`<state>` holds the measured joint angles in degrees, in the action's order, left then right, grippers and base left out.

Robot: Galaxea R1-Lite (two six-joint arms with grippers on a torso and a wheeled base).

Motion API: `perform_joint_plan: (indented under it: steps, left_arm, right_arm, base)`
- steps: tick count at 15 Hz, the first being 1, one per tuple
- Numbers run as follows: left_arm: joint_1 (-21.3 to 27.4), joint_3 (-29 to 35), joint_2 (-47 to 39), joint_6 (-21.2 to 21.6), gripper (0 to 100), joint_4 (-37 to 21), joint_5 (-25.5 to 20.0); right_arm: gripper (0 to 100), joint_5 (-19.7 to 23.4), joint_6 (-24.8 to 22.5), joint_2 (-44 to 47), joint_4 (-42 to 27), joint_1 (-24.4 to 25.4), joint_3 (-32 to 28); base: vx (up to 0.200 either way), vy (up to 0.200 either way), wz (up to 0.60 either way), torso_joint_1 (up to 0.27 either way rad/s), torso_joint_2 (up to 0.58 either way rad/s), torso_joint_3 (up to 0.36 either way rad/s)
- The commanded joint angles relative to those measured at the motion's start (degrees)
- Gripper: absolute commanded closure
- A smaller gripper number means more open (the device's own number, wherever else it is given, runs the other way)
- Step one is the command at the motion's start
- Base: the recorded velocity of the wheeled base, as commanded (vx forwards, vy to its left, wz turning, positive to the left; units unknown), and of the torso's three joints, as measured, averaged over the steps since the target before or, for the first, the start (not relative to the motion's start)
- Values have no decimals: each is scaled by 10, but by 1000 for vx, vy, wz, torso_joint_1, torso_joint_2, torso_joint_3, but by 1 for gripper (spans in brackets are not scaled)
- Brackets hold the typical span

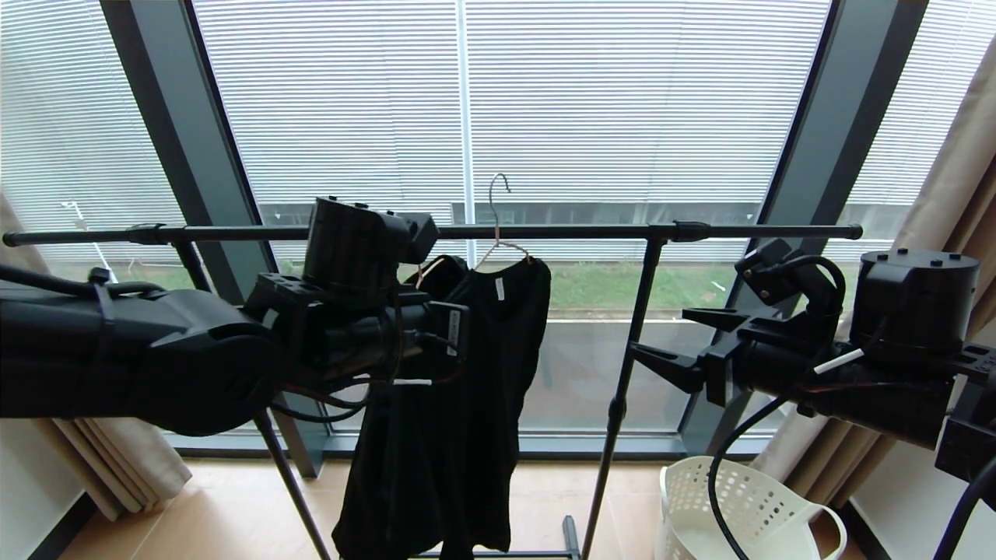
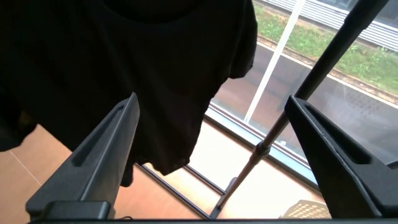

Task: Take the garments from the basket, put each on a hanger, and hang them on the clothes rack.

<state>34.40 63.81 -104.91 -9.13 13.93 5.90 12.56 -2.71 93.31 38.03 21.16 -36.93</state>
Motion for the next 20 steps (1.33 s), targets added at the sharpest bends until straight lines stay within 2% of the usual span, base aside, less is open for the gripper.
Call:
perform_joint_plan:
  steps: [1,5,8,12,20]
  left_arm:
    - [9,34,-56,-1,100,0,6]
    - [6,80,-104,-41,100,-1,9]
    - [3,95,-122,-50,100,0,37]
    - [4,97,-135,-51,100,0,37]
    - [4,94,-140,-59,100,0,37]
  right_arm:
    - [0,0,0,-1,0,0,0]
    - [0,0,0,1,0,0,0]
    - [0,0,-1,6,0,0,-1]
    - [0,0,-17,7,-1,0,1]
    - [0,0,-17,14,0,0,1]
  base:
    - [0,0,0,0,0,0]
    - [0,0,0,0,0,0]
    - [0,0,0,0,0,0]
    - [0,0,0,0,0,0]
    - [0,0,0,9,0,0]
